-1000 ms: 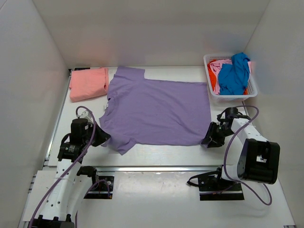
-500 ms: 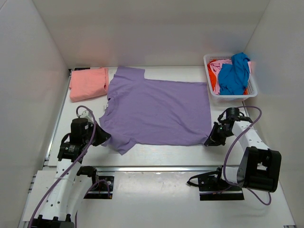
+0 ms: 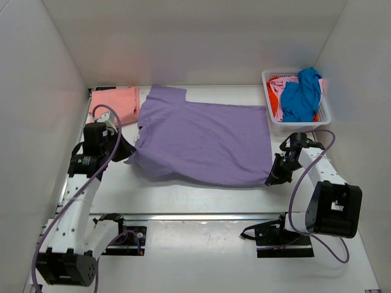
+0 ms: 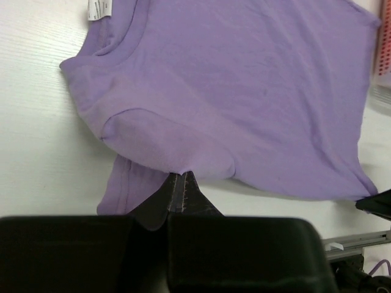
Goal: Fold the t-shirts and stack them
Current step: Grap the side of the flattened tshirt closest away from the robot with both arms
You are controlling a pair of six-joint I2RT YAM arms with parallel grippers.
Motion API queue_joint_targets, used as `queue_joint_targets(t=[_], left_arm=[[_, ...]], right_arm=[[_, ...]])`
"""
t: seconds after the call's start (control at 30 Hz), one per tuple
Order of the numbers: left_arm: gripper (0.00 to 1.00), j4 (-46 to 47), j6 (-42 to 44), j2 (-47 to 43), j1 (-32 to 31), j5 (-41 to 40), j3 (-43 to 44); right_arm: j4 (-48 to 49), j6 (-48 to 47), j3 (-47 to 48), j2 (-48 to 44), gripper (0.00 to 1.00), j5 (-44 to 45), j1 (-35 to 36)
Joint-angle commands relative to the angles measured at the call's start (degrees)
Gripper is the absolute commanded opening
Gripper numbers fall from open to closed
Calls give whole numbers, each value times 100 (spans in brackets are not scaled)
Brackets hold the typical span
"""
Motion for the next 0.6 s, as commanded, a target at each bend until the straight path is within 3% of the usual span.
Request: queue_joint_targets(t=[0.0,0.33,0.57], left_arm=[[0,361,126,474,107,193,148],[0,1258,81,1582,475,448,377],[0,1680,-41,2513,608,528,1088]], right_arm=[[-52,-211,485,181,0,-112,-113],[-210,-360,1329,1173,0,-217,-218],[-228,-369,2006,1824,0,-402,-166]])
